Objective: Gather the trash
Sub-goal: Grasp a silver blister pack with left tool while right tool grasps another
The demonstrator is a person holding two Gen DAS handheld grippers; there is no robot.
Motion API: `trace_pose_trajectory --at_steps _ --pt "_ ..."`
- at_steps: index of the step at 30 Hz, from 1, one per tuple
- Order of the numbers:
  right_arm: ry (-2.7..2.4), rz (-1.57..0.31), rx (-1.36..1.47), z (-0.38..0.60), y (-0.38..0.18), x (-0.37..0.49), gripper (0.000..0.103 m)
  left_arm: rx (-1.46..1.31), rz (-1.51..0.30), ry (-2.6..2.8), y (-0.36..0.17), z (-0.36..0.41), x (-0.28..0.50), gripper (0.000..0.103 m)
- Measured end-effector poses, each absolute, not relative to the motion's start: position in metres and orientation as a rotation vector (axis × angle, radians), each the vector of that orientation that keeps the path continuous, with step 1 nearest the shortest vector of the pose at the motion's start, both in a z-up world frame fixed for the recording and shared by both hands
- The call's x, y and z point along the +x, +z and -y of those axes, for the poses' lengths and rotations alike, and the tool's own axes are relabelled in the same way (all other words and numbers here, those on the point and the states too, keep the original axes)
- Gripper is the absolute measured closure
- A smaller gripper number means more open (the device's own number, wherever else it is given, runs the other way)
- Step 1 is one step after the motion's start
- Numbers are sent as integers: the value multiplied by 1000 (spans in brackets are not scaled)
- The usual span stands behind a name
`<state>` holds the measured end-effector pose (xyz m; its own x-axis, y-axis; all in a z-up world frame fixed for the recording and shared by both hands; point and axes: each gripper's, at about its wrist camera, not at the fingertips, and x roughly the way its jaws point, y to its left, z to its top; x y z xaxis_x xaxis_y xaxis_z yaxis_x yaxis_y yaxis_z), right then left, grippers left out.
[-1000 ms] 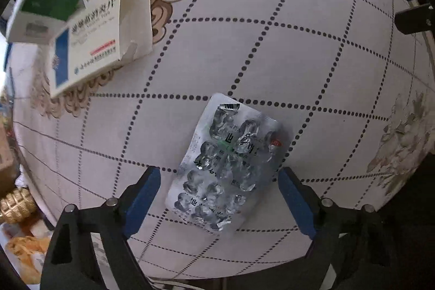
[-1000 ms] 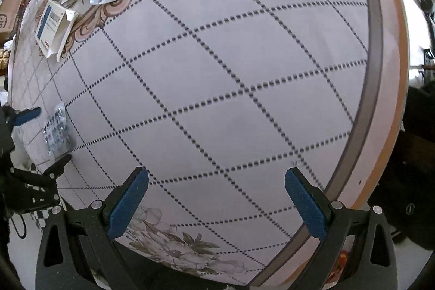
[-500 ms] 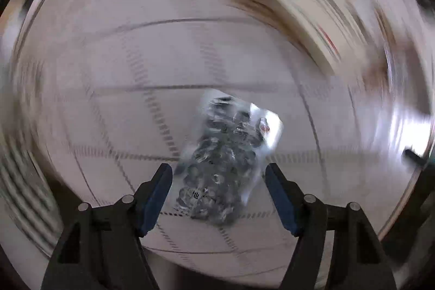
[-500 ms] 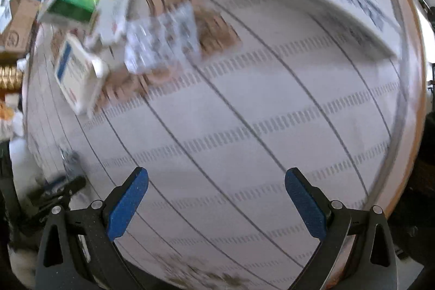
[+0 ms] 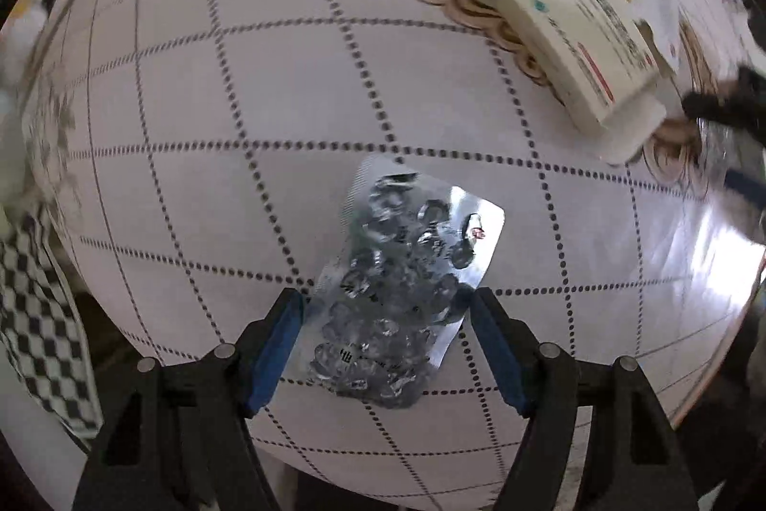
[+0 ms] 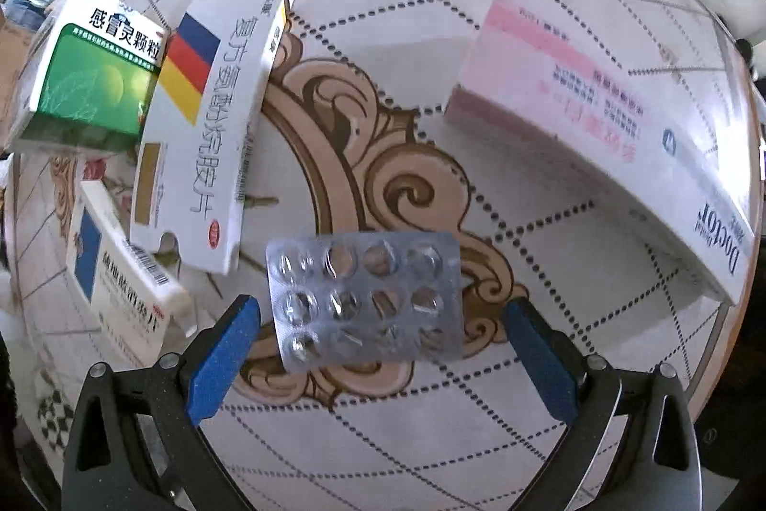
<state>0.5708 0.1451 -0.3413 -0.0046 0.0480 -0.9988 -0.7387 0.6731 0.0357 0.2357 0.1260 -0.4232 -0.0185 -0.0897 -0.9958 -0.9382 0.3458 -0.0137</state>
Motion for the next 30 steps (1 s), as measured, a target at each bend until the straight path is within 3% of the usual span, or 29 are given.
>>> trace_pose_trajectory --at_steps 2,4,5,9,22,30 --pt "676 -1423 -618 -147 -338 567 3 -957 -1435 910 -420 -127 244 33" --pt "663 -1367 -647 -139 -329 552 17 -926 -1431 910 -415 -124 255 36" --pt "676 -1344 -646 -135 -326 549 29 -910 -1423 911 -413 -121 260 37" --pt "737 -1369 -609 -114 -316 549 36 -882 -1410 910 -401 -107 269 39" --pt "903 -1543 -395 -11 -306 556 37 -884 -1301 919 -338 -59 262 39" --pt "949 -1521 -389 77 -313 447 37 -850 -1180 874 -285 -25 228 39"
